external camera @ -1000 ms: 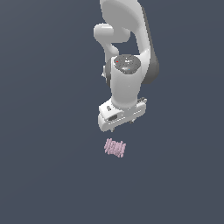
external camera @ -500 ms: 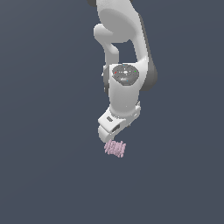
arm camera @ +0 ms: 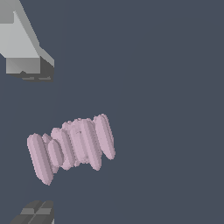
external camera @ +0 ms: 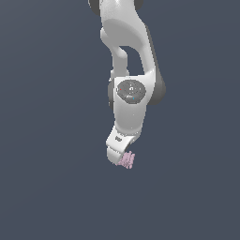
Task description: Pick up the object and move it to a goal position.
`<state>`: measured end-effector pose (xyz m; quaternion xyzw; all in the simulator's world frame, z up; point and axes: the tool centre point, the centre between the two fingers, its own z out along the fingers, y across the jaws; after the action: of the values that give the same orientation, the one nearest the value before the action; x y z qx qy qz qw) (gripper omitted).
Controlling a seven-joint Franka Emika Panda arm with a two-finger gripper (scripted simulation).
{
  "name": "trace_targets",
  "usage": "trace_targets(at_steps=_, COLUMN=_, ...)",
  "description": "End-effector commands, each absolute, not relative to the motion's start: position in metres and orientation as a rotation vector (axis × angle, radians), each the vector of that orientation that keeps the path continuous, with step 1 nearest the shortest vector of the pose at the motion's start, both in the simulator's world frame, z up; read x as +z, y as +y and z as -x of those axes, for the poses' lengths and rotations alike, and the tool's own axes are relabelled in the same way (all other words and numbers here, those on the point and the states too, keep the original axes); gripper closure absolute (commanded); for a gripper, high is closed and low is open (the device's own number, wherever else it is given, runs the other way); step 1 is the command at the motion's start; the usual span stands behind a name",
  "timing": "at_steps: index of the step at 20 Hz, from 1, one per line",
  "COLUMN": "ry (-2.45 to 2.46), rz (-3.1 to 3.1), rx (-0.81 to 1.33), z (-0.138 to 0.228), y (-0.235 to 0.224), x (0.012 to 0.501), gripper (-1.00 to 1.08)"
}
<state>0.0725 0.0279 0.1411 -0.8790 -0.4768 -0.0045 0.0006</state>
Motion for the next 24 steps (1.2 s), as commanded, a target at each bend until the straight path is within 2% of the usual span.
trace_targets(at_steps=1, ry=-1.588, rz=2.710, rx=-0.011, z=-0.077, y=0.025, x=0.137, gripper=-0.92)
trace_targets(at_steps=12, ry=-1.831, rz=2.553, rx=-0.001, z=-0.088, y=0.017, x=0.124, gripper=-0.92)
trace_targets(at_steps=24, ry=-1.867, rz=2.526, rx=0.000, z=-0.090, y=0.015, x=0.115, gripper=-0.92)
